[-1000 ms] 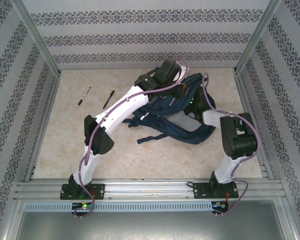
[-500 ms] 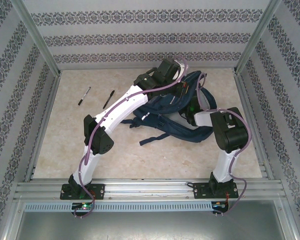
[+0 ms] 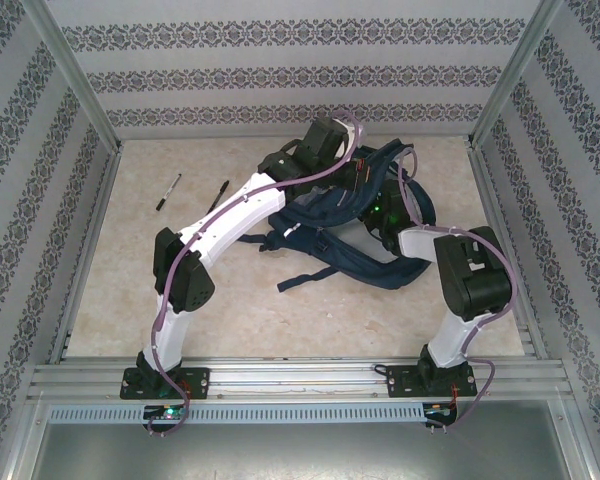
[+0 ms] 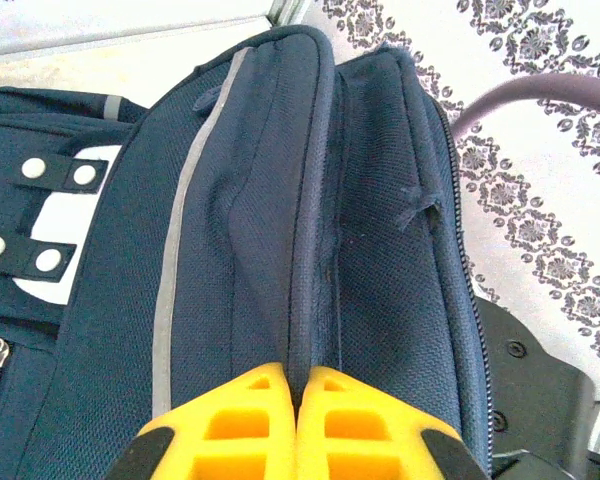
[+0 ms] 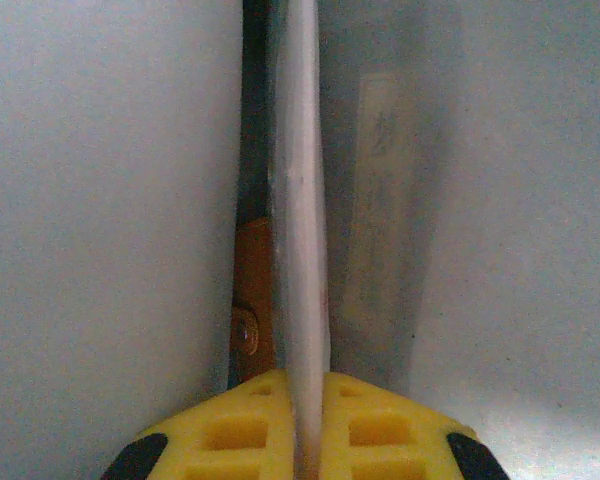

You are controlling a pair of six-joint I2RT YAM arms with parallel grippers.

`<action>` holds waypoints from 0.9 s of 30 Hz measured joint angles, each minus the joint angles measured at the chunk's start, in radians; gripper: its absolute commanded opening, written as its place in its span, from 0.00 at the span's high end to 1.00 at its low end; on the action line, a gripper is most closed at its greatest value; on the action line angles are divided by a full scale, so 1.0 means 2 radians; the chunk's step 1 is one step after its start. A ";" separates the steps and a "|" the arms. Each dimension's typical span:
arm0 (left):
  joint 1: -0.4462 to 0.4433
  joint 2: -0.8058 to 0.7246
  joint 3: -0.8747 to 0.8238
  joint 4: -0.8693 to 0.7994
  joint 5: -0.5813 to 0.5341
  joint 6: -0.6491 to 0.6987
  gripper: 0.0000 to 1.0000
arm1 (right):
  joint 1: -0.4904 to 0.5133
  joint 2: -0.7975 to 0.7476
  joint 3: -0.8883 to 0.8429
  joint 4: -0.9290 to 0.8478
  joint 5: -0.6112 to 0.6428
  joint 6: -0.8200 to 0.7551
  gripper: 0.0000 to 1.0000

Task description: Pack the student bag

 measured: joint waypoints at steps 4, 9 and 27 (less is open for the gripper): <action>0.001 0.000 -0.002 0.003 0.001 -0.006 1.00 | -0.001 0.000 -0.012 0.003 0.012 -0.002 0.88; 0.001 0.000 -0.003 0.005 0.001 -0.010 1.00 | -0.001 0.002 -0.029 0.013 0.026 -0.002 0.88; 0.006 0.000 -0.003 0.014 0.004 -0.021 1.00 | 0.044 0.086 0.039 0.027 0.033 0.066 0.42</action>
